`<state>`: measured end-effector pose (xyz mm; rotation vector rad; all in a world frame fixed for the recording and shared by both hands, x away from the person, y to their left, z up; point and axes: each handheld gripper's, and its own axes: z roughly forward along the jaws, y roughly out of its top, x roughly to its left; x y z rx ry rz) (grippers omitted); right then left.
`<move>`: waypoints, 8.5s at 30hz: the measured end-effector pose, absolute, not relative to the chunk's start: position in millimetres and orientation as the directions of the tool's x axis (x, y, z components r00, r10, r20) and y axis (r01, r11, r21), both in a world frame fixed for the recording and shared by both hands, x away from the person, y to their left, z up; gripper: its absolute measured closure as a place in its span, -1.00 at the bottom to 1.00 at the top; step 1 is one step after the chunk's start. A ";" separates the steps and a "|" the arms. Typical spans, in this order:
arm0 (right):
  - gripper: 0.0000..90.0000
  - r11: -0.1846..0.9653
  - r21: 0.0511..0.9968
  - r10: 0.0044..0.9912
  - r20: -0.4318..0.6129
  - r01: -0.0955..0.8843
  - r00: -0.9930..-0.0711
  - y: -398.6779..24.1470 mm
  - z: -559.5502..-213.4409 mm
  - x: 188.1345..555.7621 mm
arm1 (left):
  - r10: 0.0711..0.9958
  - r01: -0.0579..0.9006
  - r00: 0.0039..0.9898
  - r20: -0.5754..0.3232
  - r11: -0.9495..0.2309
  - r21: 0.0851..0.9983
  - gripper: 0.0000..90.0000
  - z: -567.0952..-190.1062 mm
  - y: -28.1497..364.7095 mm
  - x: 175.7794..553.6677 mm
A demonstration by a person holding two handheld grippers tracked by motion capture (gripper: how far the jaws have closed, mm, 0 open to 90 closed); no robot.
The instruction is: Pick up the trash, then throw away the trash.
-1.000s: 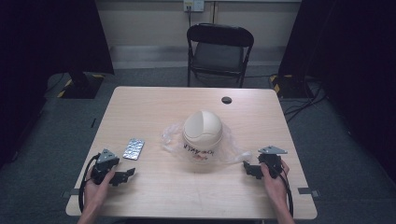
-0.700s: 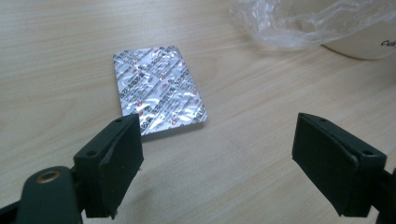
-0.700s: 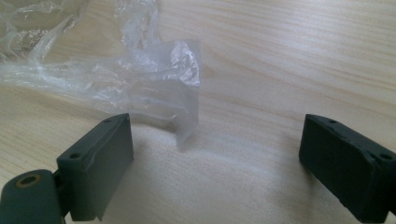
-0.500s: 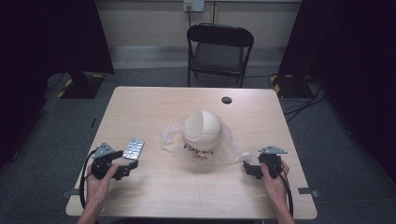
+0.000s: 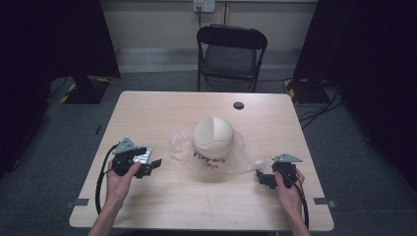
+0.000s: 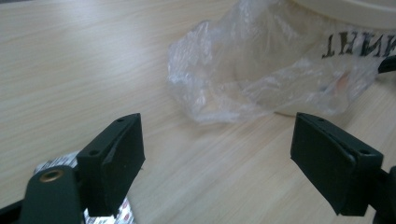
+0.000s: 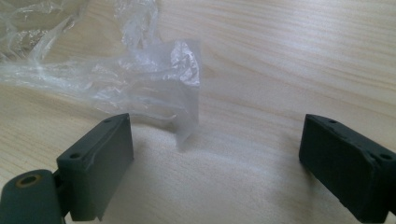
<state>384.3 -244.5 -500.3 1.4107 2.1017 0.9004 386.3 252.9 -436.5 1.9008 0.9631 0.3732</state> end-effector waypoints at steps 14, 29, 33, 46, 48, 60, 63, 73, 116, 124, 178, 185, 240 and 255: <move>-0.80 0.264 0.728 0.927 -0.010 0.633 -0.375 -244.5 -500.3 384.3 | 0.702 0.410 0.703 -0.112 -0.271 0.871 -0.63 -404.1 214.7 416.1; -0.80 0.264 0.728 0.927 -0.010 0.633 -0.375 -244.5 -500.3 384.3 | 0.674 0.374 0.729 -0.116 -0.252 0.892 -0.63 -376.1 187.7 439.9; -0.80 0.263 0.728 0.927 -0.010 0.633 -0.375 -244.4 -500.3 384.4 | 0.662 0.367 0.741 -0.113 -0.259 0.894 -0.63 -370.6 179.2 447.9; -0.80 0.263 0.728 0.927 -0.010 0.633 -0.375 -244.4 -500.3 384.4 | 0.612 0.395 0.778 -0.141 -0.303 0.867 -0.63 -373.5 150.3 470.3; -0.80 0.263 0.728 0.927 -0.009 0.633 -0.374 -244.4 -500.3 384.3 | 0.606 0.405 0.783 -0.144 -0.319 0.857 -0.63 -375.3 147.0 471.7; -0.80 0.264 0.728 0.927 -0.010 0.632 -0.375 -244.5 -500.3 384.3 | 0.594 0.440 0.785 -0.173 -0.340 0.831 -0.65 -389.5 133.0 487.1; -0.80 0.264 0.728 0.927 -0.010 0.632 -0.375 -244.5 -500.4 384.3 | 0.600 0.441 0.784 -0.163 -0.353 0.825 -0.65 -391.1 132.1 487.9; -0.80 0.263 0.728 0.927 -0.010 0.633 -0.375 -244.5 -500.3 384.4 | 0.594 0.450 0.789 -0.156 -0.387 0.805 -0.64 -399.7 121.6 493.6; -0.80 0.263 0.727 0.927 -0.008 0.634 -0.375 -244.4 -500.2 384.2 | 0.750 0.508 0.649 -0.127 -0.304 0.806 -0.63 -424.3 255.5 439.0; -0.80 0.263 0.727 0.927 -0.008 0.634 -0.376 -244.4 -500.2 384.2 | 0.812 0.563 0.567 -0.139 -0.258 0.785 -0.63 -450.0 286.9 424.3; -0.80 0.263 0.727 0.927 -0.009 0.634 -0.375 -244.3 -500.2 384.1 | 0.853 0.529 0.520 -0.048 -0.277 0.802 -0.24 -488.9 310.3 399.9; -0.80 0.264 0.727 0.927 -0.009 0.634 -0.375 -244.4 -500.3 384.2 | 0.847 0.506 0.527 -0.060 -0.257 0.824 -0.24 -481.2 310.2 399.0; -0.80 0.263 0.727 0.927 -0.008 0.635 -0.375 -244.3 -500.2 384.2 | 0.741 0.338 0.669 -0.062 -0.228 0.913 -0.24 -405.8 261.3 399.7; -0.80 0.265 0.727 0.927 -0.010 0.634 -0.376 -244.4 -500.3 384.2 | 0.691 0.295 0.718 -0.082 -0.196 0.935 -0.24 -381.4 237.4 404.6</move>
